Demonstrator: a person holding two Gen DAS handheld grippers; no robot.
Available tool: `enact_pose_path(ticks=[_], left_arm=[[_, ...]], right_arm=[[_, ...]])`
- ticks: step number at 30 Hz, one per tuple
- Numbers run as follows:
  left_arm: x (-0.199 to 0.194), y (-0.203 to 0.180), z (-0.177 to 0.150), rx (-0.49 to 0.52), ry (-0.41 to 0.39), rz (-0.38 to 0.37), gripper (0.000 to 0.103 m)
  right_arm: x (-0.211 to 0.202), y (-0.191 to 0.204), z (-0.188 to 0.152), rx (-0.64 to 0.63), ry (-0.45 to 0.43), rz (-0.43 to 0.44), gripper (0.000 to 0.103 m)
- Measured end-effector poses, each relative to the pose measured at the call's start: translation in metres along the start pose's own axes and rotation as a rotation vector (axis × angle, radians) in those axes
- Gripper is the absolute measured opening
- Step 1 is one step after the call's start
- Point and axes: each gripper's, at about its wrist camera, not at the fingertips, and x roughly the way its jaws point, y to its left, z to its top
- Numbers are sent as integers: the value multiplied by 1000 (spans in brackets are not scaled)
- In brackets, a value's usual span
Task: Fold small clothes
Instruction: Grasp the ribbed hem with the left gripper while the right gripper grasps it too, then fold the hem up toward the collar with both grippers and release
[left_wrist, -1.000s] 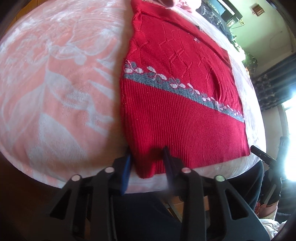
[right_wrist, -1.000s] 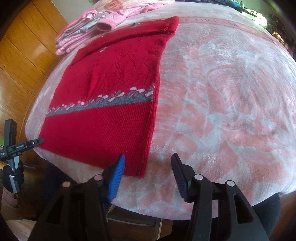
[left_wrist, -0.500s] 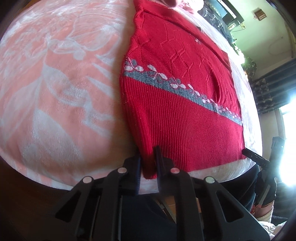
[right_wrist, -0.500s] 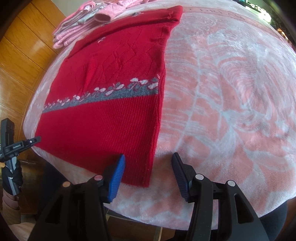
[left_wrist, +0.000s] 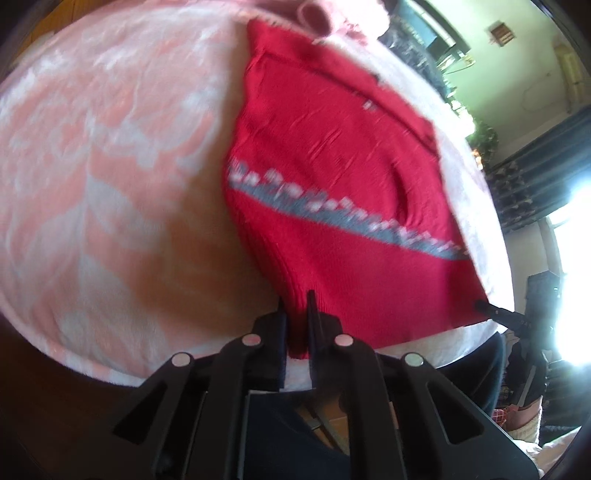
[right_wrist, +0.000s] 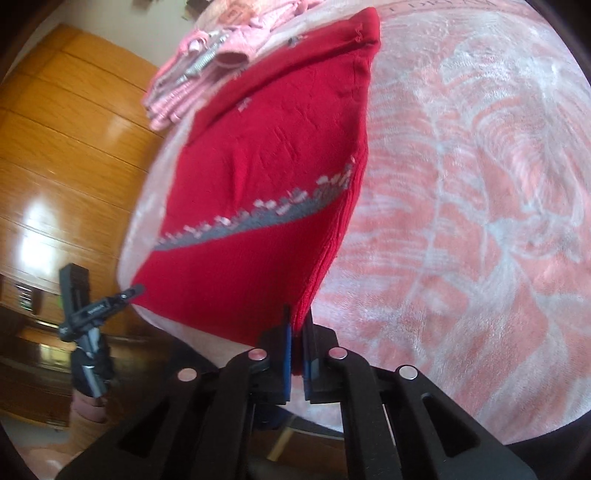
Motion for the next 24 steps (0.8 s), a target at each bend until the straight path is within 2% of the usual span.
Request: enact_pose_path(ticks=[4,7,15,21,24], left_arm=[[-17,-13,22,17,-58,-48,7],[-22,-18,43,23,-87,-41,7],[2,-9,124,-42,-113,-21,7],[47,10,172,-122,-87,5,7],[71,18,186,-141,-62,37,7]], right_arm=[[-15,3,18,24,-22,103,4],[-24,4,44,42,-50,133,4],[-16,-17,121,116,-88,100,4],[22,-48,179,219,-44,93,4],[39,-55,195,226,-19,69,4]])
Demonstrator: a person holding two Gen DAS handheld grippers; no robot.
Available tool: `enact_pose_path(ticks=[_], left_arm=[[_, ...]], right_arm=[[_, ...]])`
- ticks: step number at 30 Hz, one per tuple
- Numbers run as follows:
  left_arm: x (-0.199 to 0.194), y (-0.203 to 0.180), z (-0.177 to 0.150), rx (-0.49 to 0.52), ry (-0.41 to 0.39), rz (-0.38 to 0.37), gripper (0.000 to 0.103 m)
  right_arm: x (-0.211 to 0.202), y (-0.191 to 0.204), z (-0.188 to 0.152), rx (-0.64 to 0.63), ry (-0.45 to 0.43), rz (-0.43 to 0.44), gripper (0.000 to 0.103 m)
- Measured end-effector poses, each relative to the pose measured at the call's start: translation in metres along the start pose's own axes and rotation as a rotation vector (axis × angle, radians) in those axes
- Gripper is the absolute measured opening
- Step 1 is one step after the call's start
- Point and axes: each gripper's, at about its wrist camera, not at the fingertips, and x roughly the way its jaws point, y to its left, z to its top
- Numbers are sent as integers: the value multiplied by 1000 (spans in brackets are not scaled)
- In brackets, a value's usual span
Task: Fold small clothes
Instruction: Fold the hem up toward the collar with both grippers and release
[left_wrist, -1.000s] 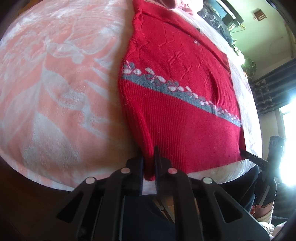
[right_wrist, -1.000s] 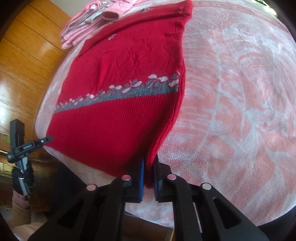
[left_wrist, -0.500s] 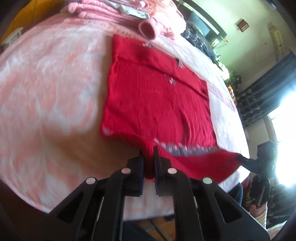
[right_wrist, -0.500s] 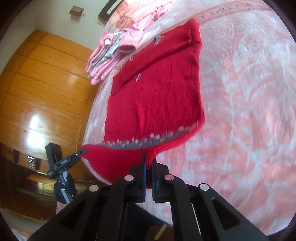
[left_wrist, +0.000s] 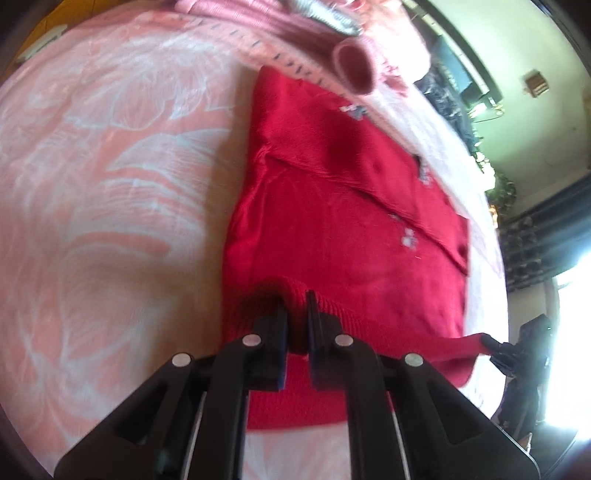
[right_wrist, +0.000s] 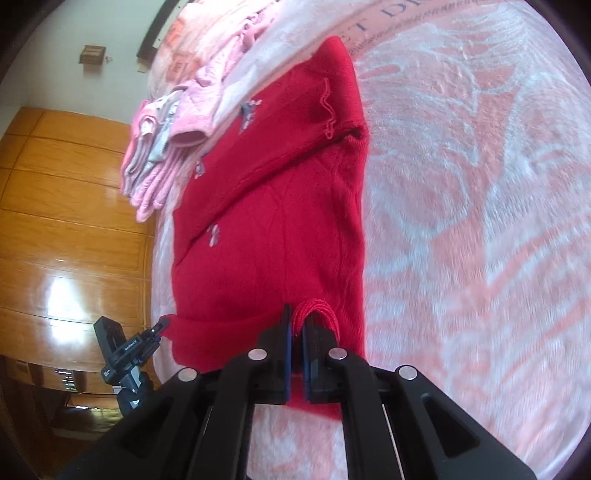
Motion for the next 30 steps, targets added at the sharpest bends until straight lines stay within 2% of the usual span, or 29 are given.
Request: enact_pose_path(ticks=[4,5,9,10,12,13,14,17,20,25,27,30], left_arm=[[23,8,9,-22,28,2,7],[26,9,10,-23,33,-1,11],[21,12,15,-27,60,-26,14],[17,14,16,-33,65,-39,17],[9,19,17,-39,63,-71,24],[3,21,17,-41,50,-60,41],[-5,24,18,-43,22,-44,55],[-21,28,19,-30,-31,-38,54],[-25,16,19,89,-61,36,54],[-3,-25,14,337,-41,107,54],[11,-38,16,420,-34,158,54],[26,-44,23,472,-22,204,54]], right_arm=[[21,-7,16,14,35,-24,4],[24,-8,19,15,43,-24,5],[24,-9,23,-8,54,-29,8],[23,-9,25,-12,50,-25,13],[14,-10,25,-16,9,-20,30],[8,-10,25,-32,-19,-48,47],[3,-10,26,-50,-44,-81,51],[-8,-10,23,-80,-73,-86,50],[-13,-3,14,-132,-91,-102,50],[-6,17,-4,-226,-89,-112,50],[-1,23,-11,-260,-79,-129,50],[3,28,-18,-295,-68,-147,50]])
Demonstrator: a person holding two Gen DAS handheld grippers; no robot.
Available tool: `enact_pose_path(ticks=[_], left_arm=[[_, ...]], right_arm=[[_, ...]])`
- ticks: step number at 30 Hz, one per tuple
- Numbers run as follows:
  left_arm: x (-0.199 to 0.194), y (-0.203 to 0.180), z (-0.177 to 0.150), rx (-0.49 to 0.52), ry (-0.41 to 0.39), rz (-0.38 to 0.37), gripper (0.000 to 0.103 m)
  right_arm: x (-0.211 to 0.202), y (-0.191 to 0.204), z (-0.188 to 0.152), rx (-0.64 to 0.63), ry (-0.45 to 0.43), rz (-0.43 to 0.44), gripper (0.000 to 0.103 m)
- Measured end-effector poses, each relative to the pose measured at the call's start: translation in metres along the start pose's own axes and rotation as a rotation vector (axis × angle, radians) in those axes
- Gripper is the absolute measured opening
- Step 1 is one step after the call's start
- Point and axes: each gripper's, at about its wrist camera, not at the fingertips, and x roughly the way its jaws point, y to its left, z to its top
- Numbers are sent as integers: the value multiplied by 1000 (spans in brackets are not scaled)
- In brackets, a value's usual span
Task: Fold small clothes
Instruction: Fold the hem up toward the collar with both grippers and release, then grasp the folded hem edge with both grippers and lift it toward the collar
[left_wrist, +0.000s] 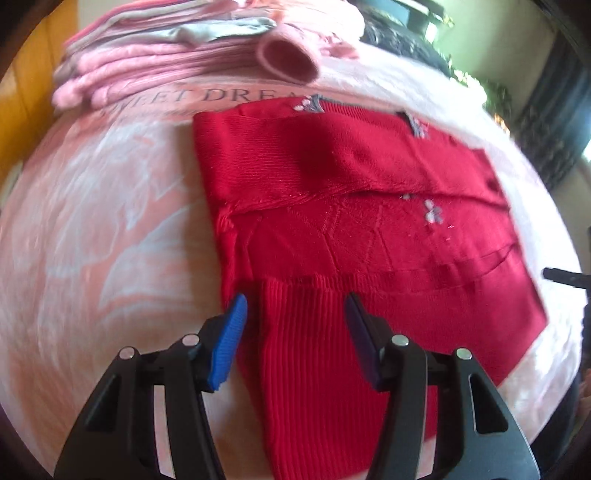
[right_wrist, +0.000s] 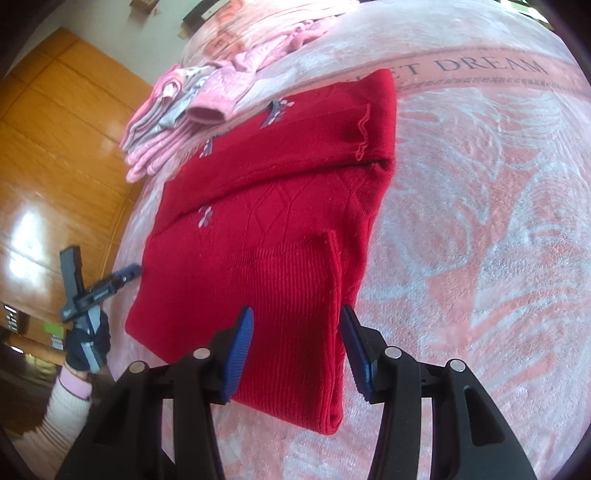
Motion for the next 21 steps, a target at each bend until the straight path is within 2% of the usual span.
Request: enact_pose_path(ticks=[2,7,9,11,14,21], left_arm=[[8,1,4,25,16,35,54],[15,4,5,46,41,-16,45],[19,5,4,46,49,-11,40],[19,6,2,38,39,-34,26],[18,5,1,47,32,-35,14],[11,7,0,16,5,-69,5]], right_arm=[[1,5,-3,-31,6,-16,50],[4,10,-4,-67,14,-47,50],[8,13,-1,-67,14,-44,50],[12,15,1,-76,16,-42,50],[17,19,6,-102,22,-51,50],[34,27,27,-215,25,-102,50]])
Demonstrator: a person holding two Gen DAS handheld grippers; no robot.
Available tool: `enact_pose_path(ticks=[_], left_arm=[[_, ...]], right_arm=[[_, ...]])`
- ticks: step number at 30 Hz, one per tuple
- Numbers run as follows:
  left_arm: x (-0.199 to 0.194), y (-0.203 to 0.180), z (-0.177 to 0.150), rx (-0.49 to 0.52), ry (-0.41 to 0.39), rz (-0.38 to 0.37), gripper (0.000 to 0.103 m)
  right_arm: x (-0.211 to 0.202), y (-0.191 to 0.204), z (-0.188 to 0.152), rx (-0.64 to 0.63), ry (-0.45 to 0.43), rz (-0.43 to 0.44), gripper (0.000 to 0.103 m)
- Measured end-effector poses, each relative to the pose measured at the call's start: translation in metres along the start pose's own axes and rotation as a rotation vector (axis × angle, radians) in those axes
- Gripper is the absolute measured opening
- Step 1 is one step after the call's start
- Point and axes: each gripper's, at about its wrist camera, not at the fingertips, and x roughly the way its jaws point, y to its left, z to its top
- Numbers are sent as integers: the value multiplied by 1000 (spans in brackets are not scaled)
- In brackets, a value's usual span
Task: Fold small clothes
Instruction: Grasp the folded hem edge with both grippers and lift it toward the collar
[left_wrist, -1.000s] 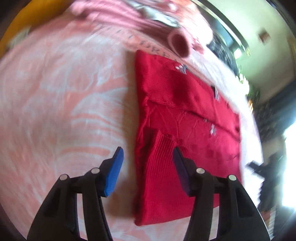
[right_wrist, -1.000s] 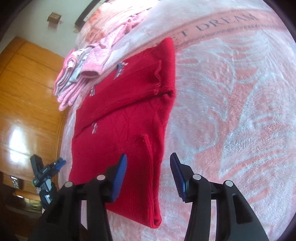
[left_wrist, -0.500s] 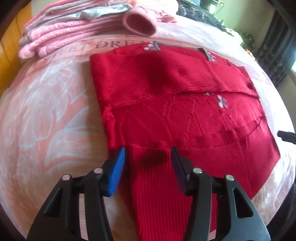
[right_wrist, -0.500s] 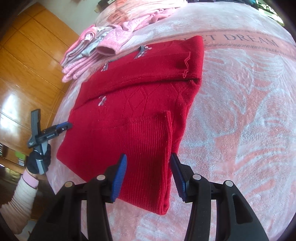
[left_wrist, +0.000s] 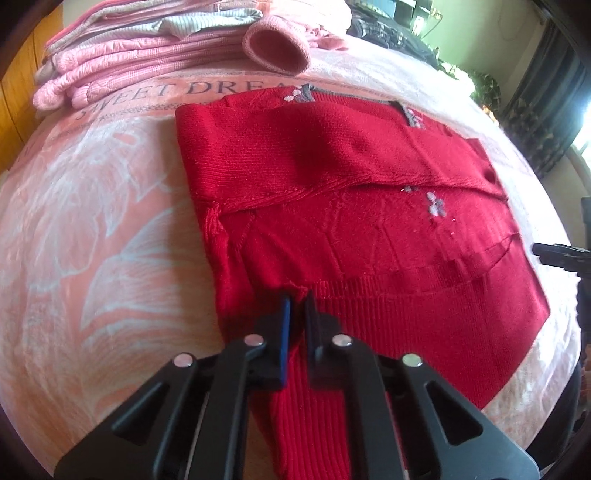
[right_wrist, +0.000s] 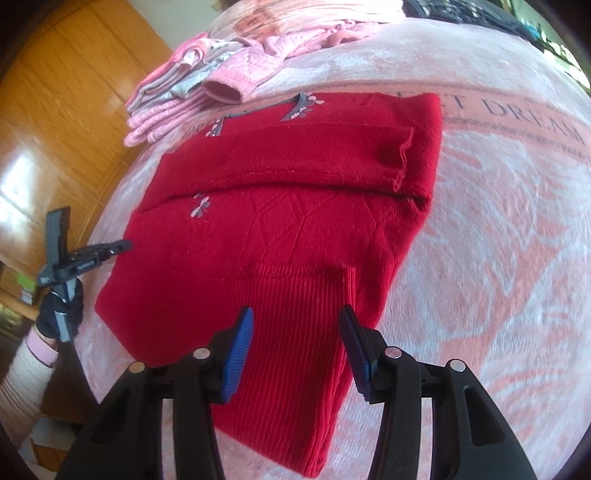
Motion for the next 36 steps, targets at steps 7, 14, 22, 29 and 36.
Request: enact_pose_path(ticks=[7,14,22,29,36], left_arm=[[-7,-5,-4,2,-28,-18,5],[-10,-5,-8,-2,-37,-20,5],[-46,-18,-18,19,-128,-64,5],[-78,-19,-15,-19,-207,-73,5],[-103,-20,36,-62,-295,-100,5]], right_arm=[[31,4,22,-103,66,-117,50],[26,16,14,-164,52,-112,7],[-23,13,-7,-103,-57,6,7],[-52,10,-8,-59,-113,26,6],[-84,17,36,-82,-184,-18,6]])
